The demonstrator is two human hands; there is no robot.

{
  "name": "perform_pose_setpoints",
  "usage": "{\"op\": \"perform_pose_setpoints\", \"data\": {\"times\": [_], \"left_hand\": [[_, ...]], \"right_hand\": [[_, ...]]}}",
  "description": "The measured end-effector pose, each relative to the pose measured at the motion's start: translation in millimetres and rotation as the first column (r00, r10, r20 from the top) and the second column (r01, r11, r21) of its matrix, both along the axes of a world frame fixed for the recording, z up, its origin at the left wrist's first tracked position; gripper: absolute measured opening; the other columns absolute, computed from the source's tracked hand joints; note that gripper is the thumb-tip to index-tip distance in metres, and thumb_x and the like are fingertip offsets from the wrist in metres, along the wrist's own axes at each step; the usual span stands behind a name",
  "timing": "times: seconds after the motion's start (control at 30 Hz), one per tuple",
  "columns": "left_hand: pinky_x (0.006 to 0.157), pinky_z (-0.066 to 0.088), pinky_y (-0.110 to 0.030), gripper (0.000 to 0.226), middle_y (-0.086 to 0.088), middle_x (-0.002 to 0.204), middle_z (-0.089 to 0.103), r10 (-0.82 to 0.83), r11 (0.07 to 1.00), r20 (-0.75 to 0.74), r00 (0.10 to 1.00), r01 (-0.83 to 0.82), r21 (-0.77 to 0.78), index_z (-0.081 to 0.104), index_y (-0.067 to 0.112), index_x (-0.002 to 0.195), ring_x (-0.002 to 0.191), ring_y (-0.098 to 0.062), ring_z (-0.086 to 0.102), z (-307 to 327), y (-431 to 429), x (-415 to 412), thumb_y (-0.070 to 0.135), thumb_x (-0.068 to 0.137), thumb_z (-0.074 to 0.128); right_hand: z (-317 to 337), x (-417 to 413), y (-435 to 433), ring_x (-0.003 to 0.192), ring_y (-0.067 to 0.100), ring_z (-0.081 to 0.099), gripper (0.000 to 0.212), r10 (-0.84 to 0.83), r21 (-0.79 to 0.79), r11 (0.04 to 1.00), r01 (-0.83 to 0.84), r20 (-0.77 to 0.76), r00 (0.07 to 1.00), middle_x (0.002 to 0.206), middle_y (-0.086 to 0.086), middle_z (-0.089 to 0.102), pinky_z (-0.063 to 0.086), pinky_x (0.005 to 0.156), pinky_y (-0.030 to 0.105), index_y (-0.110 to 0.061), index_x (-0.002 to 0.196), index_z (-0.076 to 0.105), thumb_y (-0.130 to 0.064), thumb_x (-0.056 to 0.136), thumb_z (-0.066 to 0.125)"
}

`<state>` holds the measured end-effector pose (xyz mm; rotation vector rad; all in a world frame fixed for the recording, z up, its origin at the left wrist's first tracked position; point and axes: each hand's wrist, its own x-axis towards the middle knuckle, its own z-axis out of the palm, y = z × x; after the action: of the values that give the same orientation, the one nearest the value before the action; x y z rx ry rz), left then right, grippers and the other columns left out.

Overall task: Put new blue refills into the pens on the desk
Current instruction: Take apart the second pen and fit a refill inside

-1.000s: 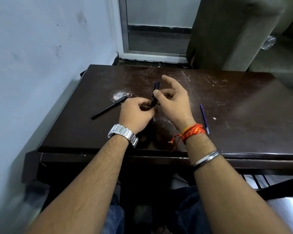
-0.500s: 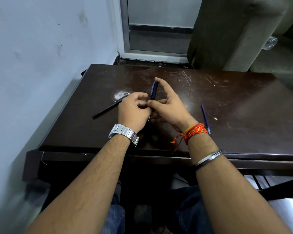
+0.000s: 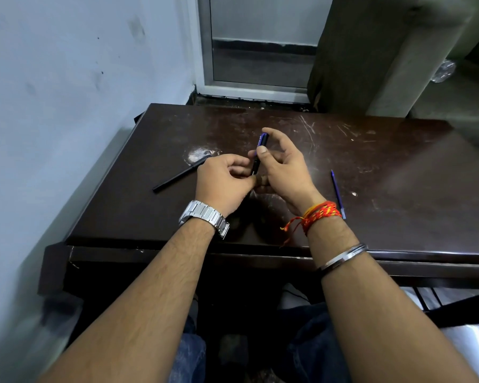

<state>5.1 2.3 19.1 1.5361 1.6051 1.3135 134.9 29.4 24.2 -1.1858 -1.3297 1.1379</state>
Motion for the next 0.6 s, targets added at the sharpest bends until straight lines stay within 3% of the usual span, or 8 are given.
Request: {"op": "perform_pose_setpoints", "data": {"times": [0.1,0.23,0.37,0.5,0.6], "left_hand": [[0.066,0.051,-0.007,0.03,0.018,0.067,0.069,-0.006,1.0,0.01,1.0,0.006,-0.018,0.075,0.022,0.09,0.07,0.009,0.068,-0.4,1.2,-1.8,0.014,0.065,0.088],[0.069,0.052,-0.007,0.03,0.021,0.066,0.067,0.0,1.0,-0.006,1.0,0.0,0.003,0.076,0.019,0.094,0.071,0.01,0.067,1.1,-0.1,-1.8,0.014,0.067,0.087],[0.069,0.048,-0.003,0.031,0.022,0.065,0.067,0.001,0.999,-0.033,0.999,0.001,0.041,0.075,0.021,0.099,0.073,0.012,0.067,1.8,-1.6,-1.8,0.013,0.07,0.083],[0.088,0.055,-0.025,0.037,0.017,0.068,0.069,0.016,0.997,-0.048,0.999,-0.012,0.079,0.071,0.014,0.111,0.082,0.001,0.069,4.0,-3.7,0.3,0.01,0.075,0.075],[0.091,0.053,-0.028,0.043,0.02,0.064,0.066,0.026,0.995,-0.086,0.996,-0.018,0.099,0.069,0.016,0.117,0.087,-0.002,0.069,4.6,-4.2,1.1,0.011,0.074,0.073]], "right_hand": [[2.5,1.4,-1.5,0.076,0.031,0.065,0.03,0.045,-0.018,0.999,-0.046,-0.034,0.998,0.093,0.0,0.074,0.056,0.068,0.052,-0.037,0.122,0.052,-0.014,0.103,0.049],[2.5,4.2,-1.5,0.07,0.024,0.068,0.031,0.084,-0.036,0.996,-0.086,-0.063,0.994,0.091,-0.002,0.073,0.059,0.06,0.041,-0.04,0.121,0.051,-0.015,0.104,0.047],[0.7,4.3,-0.3,0.063,0.022,0.065,0.033,0.124,-0.066,0.989,-0.129,-0.082,0.989,0.088,0.005,0.069,0.061,0.066,0.051,-0.043,0.123,0.049,-0.016,0.104,0.047],[-0.3,5.3,-3.8,0.059,0.018,0.062,0.051,0.199,-0.051,0.977,-0.205,-0.105,0.974,0.087,0.015,0.068,0.06,0.062,0.041,-0.046,0.128,0.041,-0.011,0.097,0.062],[-0.5,5.5,-6.2,0.058,0.017,0.064,0.063,0.21,-0.028,0.977,-0.214,-0.102,0.972,0.084,0.02,0.067,0.061,0.063,0.041,-0.042,0.133,0.038,-0.002,0.093,0.065]]}}
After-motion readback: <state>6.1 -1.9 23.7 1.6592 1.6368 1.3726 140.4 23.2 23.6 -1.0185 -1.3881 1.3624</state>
